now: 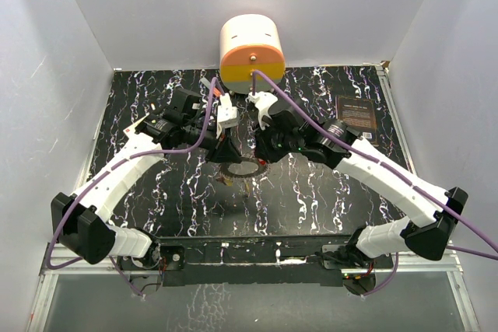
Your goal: Put the keys on the keyring
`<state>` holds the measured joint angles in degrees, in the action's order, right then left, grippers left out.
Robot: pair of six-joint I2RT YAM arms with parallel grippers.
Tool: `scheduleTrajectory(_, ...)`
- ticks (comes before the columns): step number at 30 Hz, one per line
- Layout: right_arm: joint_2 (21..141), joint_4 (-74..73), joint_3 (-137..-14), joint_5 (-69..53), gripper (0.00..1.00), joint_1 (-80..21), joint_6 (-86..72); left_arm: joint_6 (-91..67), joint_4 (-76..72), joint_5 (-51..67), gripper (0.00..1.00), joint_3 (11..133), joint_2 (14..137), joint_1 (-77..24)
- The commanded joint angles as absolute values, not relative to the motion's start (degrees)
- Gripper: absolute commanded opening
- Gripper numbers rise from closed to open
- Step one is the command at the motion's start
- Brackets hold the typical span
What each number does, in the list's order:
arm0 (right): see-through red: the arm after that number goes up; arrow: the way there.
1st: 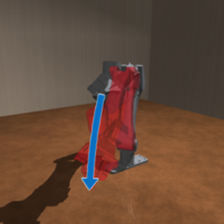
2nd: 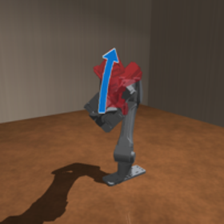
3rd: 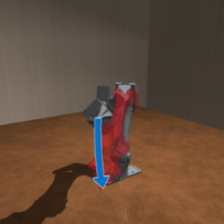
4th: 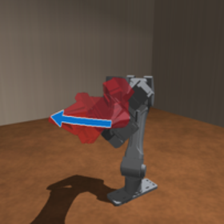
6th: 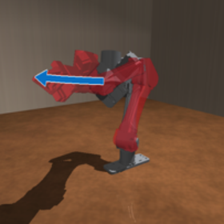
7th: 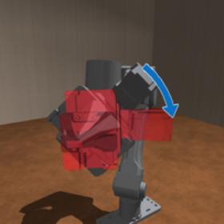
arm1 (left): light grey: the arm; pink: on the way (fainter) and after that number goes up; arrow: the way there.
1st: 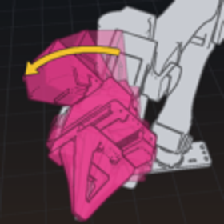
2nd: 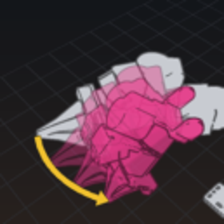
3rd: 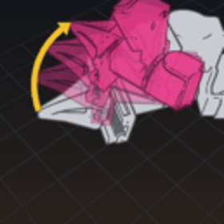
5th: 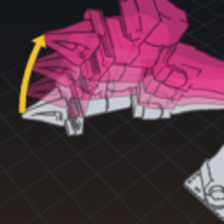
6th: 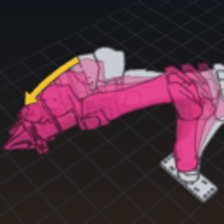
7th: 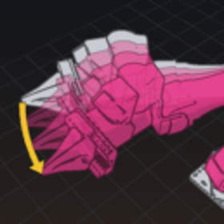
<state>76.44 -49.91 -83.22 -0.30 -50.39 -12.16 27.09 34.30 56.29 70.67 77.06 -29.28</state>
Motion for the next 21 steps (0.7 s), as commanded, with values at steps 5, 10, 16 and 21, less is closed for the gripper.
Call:
scheduleTrajectory(5,75.41,-50.37,-88.13,-2.62,0.08,-47.59,-12.19,29.86,40.34,55.25,0.00,72.60,75.19,-30.60)
scheduleTrajectory(10,74.65,-48.09,-88.38,-6.00,0.08,-47.57,-13.18,28.37,38.60,53.40,0.00,71.46,75.54,-30.85)
scheduleTrajectory(16,74.66,-47.37,-88.86,-9.69,0.08,-47.53,-14.72,27.81,38.50,51.98,0.08,72.53,76.06,-31.44)
scheduleTrajectory(21,74.60,-46.98,-88.64,-12.36,0.08,-47.47,-16.57,26.61,38.23,50.36,0.23,73.29,76.29,-31.69)
